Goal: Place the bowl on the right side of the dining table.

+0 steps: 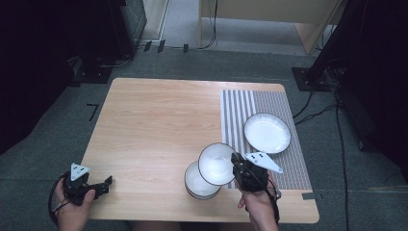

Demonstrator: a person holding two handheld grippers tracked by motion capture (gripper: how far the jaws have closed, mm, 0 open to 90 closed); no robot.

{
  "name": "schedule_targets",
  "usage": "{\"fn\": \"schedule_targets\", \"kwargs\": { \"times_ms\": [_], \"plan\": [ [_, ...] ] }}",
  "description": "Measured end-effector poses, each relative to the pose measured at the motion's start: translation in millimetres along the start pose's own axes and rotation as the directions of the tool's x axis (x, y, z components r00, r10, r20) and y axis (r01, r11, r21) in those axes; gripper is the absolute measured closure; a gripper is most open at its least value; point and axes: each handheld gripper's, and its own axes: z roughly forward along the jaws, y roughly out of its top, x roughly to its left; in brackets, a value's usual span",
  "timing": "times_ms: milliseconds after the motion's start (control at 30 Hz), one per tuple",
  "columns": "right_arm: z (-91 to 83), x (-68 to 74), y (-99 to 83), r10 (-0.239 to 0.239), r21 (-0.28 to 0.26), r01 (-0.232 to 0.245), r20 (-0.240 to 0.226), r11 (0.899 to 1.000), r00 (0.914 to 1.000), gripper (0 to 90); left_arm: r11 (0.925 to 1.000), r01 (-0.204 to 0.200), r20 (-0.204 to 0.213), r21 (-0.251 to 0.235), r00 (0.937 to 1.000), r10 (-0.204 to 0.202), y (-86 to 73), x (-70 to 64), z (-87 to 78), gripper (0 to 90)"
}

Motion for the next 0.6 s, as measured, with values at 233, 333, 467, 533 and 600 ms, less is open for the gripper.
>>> {"fn": "schedule_targets", "kwargs": {
  "times_ms": [233,333,467,533,600],
  "plan": [
    [-1.1,-4.0,2.3,0.002,-0.005,-0.002,0.01,1.0,0.9999,83.2,1.0,0.001,0.0,-0.001,1.0,-0.001,0.0,-0.1,0.0,0.0],
    [-2.0,-7.0,3.7,0.003,-0.011,-0.003,0.016,1.0,0.9999,83.2,1.0,0.0,0.0,-0.001,1.0,0.0,0.0,0.0,0.0,0.0],
    [-2.5,-8.5,4.7,-0.001,-0.012,0.002,0.024,1.0,0.9997,83.2,1.0,0.0,0.0,0.0,1.0,0.0,0.0,0.0,0.0,0.0],
    [-2.7,-8.7,4.7,-0.003,-0.012,0.003,0.028,1.0,0.9996,83.2,1.0,0.0,0.0,0.0,1.0,0.0,0.0,0.0,0.0,0.0],
    [-3.1,-10.4,5.1,-0.001,-0.014,0.002,0.035,1.0,0.9994,83.3,1.0,0.0,0.0,0.0,1.0,0.0,0.0,0.0,0.0,0.0]
  ]
}}
